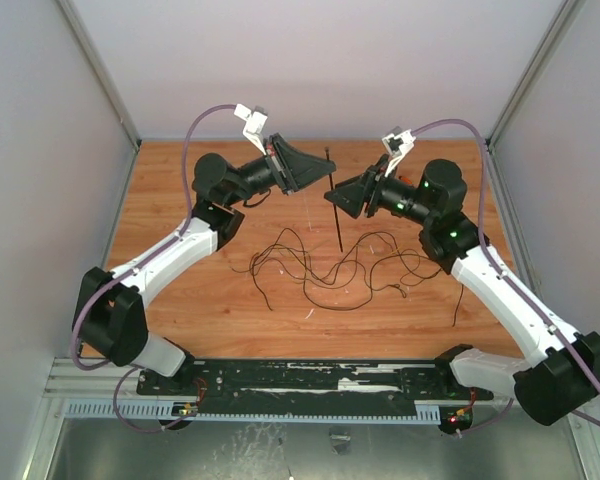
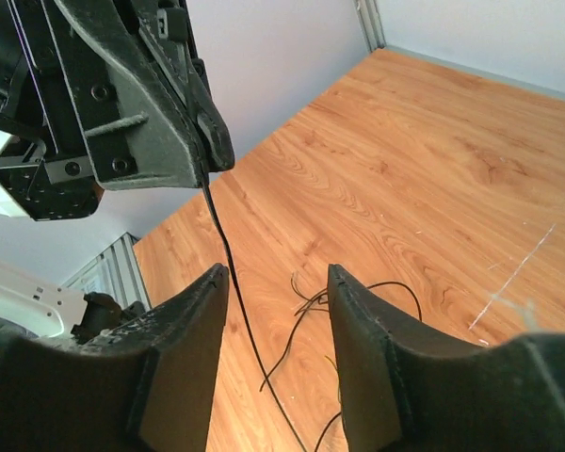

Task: Zip-tie the wires
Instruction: Pick up the ribbon at the center of the board.

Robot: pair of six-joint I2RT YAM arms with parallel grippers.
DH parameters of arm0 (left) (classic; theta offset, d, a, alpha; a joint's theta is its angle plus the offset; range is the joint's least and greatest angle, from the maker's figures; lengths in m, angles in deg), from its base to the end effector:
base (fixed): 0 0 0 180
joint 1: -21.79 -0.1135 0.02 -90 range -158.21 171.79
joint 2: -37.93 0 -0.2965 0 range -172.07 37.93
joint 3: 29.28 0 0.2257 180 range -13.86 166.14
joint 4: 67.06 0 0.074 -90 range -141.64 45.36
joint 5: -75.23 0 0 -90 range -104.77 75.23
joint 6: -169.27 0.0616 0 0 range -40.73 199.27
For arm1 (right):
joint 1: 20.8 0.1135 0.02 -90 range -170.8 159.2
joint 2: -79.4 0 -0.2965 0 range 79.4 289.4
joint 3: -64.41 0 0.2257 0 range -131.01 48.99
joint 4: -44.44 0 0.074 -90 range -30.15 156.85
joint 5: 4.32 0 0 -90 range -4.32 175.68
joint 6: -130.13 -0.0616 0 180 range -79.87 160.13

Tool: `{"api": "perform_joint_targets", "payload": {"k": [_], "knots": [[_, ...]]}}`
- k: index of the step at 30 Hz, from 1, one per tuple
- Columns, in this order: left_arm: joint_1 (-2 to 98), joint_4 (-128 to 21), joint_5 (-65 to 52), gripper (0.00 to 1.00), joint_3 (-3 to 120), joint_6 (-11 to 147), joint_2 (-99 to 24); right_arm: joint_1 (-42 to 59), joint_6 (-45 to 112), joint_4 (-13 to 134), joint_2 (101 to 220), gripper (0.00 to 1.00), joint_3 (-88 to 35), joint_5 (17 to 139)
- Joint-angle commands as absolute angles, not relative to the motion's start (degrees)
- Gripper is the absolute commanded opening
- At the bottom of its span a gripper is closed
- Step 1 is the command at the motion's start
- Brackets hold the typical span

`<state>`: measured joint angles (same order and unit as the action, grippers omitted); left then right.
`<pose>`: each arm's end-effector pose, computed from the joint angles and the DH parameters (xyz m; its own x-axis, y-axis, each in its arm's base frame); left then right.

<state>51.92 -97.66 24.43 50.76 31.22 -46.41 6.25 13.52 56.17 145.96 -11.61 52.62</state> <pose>0.2615 -0.1968 0.4456 -0.3976 -0.4356 -0.8076 0.8726 0.0925 -0.4795 0.2076 0.1437 0.4177 -0.4197 0.2072 -0.8837 -0.7590 0.4538 0.4669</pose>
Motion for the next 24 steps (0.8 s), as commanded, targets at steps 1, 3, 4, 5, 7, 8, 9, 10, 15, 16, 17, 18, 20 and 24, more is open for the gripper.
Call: {"api": "perform_joint_targets", "payload": {"k": [1,3,4,5,7,8,9,10,15,16,17,18,20,24], "knots": [[52.0,-98.0,24.4,0.00,50.8,31.1,-44.2,7.6,13.0,53.3,146.2,0.45,-11.7,50.7],[51.9,-97.9,24.4,0.00,50.7,31.2,-44.0,7.9,12.9,52.7,146.4,0.37,-11.7,50.6],[51.9,-97.9,24.5,0.00,50.6,31.3,-44.0,8.0,12.8,52.4,146.5,0.33,-11.8,50.5],[51.9,-97.9,24.5,0.00,50.5,31.3,-44.0,8.2,12.7,52.1,146.4,0.27,-11.6,50.5],[51.9,-97.8,24.5,0.00,50.3,31.4,-44.2,8.4,12.5,51.7,146.2,0.12,-11.5,50.8],[52.0,-97.7,24.5,0.00,50.3,31.4,-44.4,8.4,12.5,51.7,146.1,0.04,-11.5,51.2],[51.9,-97.6,24.4,0.00,50.3,31.6,-44.5,8.6,12.4,51.8,146.0,0.00,-11.5,51.8],[51.9,-97.3,24.2,0.03,50.3,31.9,-44.6,8.5,12.5,52.2,145.8,0.00,-11.5,52.3],[49.7,-87.6,22.0,0.58,54.5,38.9,-44.3,9.8,16.5,60.3,146.0,0.00,-14.0,60.4],[49.2,-84.5,20.7,0.66,55.6,41.2,-43.9,10.8,18.0,62.4,146.2,0.00,-14.7,64.0],[48.9,-81.5,19.3,0.73,56.7,42.9,-43.5,12.5,19.5,64.2,146.2,0.00,-15.3,68.5],[48.9,-79.2,17.5,0.79,57.4,44.9,-43.0,14.1,20.9,65.7,146.3,0.00,-15.7,72.9],[48.9,-74.4,11.8,0.88,57.6,47.5,-41.2,16.9,22.5,67.7,146.9,0.00,-16.4,84.0],[48.9,-70.6,1.1,0.91,53.8,48.6,-36.8,21.9,23.2,69.0,148.3,0.00,-16.4,100.5]]}}
